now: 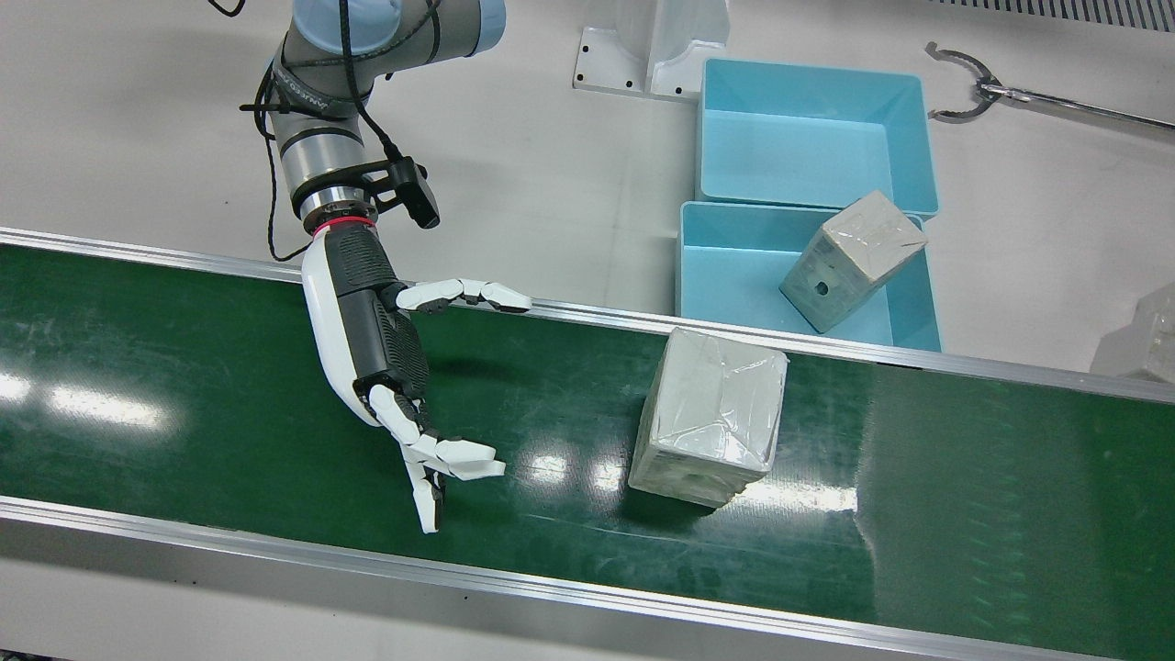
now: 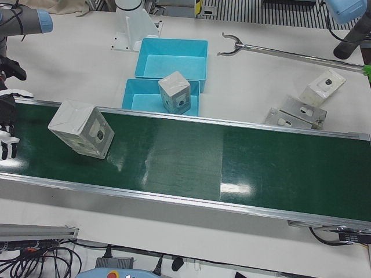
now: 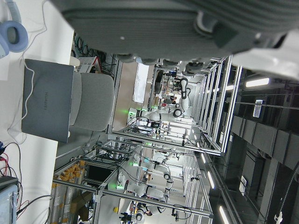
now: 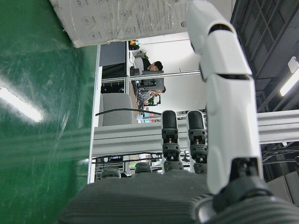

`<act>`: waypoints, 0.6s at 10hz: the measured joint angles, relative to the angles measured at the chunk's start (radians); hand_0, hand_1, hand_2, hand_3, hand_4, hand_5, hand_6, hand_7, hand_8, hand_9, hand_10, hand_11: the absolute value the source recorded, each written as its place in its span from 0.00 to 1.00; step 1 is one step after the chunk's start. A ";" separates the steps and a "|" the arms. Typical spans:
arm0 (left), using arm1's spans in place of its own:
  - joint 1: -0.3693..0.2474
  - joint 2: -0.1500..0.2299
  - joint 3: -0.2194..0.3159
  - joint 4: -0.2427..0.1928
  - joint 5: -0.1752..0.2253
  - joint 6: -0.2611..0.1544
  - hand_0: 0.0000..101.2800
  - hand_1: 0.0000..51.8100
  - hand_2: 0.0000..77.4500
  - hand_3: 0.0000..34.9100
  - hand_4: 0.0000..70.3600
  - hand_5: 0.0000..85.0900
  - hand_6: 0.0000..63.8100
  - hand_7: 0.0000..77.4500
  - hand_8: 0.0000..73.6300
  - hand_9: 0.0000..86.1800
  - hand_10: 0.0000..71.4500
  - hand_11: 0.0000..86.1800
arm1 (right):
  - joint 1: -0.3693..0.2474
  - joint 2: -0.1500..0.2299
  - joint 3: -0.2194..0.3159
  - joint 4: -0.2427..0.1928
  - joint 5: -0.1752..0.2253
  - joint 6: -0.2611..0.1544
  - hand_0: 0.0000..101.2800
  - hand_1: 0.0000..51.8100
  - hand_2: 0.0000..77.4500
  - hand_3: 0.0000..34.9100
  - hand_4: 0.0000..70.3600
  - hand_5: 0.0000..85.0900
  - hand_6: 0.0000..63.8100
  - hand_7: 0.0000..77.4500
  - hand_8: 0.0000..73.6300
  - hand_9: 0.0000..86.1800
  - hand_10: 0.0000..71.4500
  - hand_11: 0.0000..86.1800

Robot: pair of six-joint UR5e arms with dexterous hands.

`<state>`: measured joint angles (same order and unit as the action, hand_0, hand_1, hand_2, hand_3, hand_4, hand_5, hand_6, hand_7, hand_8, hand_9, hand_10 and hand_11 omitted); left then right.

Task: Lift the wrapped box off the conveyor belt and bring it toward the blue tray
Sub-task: 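Hold the open right hand in the box's path on the belt, then close the right hand fingers around the white wrapped box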

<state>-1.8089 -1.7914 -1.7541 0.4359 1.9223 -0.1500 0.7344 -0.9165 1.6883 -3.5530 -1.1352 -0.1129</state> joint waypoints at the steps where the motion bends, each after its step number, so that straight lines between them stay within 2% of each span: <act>1: 0.000 0.000 0.000 0.000 0.000 0.000 0.00 0.00 0.01 0.00 0.00 0.01 0.00 0.01 0.01 0.00 0.01 0.00 | 0.000 0.000 0.000 0.000 0.000 0.000 0.50 0.37 0.25 0.30 0.22 0.29 0.12 0.33 0.00 0.05 0.00 0.01; 2: 0.000 0.000 0.000 0.000 0.000 0.000 0.00 0.00 0.01 0.00 0.00 0.01 0.00 0.01 0.01 0.00 0.01 0.00 | 0.000 0.001 -0.001 0.000 0.000 0.001 0.50 0.37 0.25 0.30 0.22 0.29 0.12 0.33 0.00 0.05 0.00 0.01; 3: 0.000 0.000 0.000 0.000 0.000 0.000 0.00 0.00 0.01 0.00 0.00 0.01 0.00 0.01 0.01 0.00 0.01 0.00 | 0.000 0.002 -0.001 0.000 0.000 0.000 0.50 0.37 0.25 0.34 0.20 0.29 0.12 0.33 0.00 0.05 0.00 0.01; 6: 0.000 0.000 0.000 0.000 0.000 0.000 0.00 0.00 0.01 0.00 0.00 0.01 0.00 0.01 0.01 0.00 0.01 0.00 | 0.000 0.004 0.000 0.000 0.000 0.000 0.50 0.36 0.25 0.35 0.20 0.29 0.12 0.33 0.00 0.05 0.00 0.01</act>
<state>-1.8089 -1.7914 -1.7541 0.4360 1.9223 -0.1500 0.7348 -0.9129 1.6885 -3.5527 -1.1351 -0.1134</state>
